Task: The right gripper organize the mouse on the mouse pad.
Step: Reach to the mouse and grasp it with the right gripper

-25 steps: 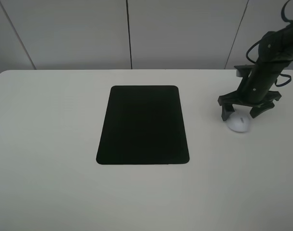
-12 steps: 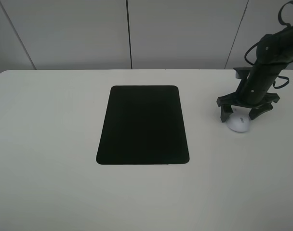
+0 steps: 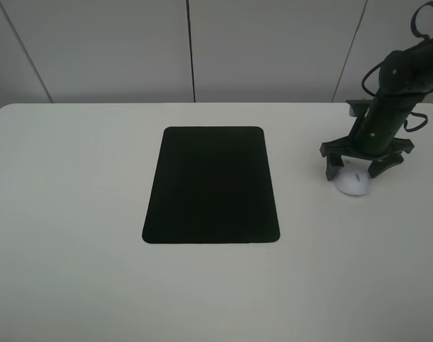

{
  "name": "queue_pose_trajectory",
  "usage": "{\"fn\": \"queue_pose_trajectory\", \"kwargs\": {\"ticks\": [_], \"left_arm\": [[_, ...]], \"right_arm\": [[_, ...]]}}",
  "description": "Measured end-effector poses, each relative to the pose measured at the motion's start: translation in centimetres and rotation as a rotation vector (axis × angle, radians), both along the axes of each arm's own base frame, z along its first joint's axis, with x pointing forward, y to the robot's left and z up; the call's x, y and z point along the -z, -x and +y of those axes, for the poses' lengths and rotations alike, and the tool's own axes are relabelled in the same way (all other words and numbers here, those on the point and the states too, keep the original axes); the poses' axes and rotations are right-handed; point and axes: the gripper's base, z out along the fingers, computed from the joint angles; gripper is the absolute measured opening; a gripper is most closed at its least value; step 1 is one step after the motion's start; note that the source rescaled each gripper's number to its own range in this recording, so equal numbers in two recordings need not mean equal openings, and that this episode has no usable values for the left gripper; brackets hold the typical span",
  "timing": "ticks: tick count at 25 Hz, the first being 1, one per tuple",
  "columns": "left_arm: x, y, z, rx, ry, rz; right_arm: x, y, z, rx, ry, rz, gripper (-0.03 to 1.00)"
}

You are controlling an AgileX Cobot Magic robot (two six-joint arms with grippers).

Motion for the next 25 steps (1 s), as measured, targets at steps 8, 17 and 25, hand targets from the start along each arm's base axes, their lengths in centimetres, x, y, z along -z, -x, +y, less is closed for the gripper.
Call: {"fn": "queue_pose_trajectory", "kwargs": {"ticks": [8,17,25], "left_arm": [[0.00,0.00,0.00,0.000,0.000,0.000],[0.00,0.00,0.00,0.000,0.000,0.000],[0.00,0.00,0.00,0.000,0.000,0.000]], "right_arm": [[0.00,0.03,0.00,0.012,-0.001,0.002,0.43],[0.01,0.17,-0.04,0.025,0.002,0.017,0.01],[0.01,0.17,-0.04,0.025,0.002,0.017,0.01]]}}
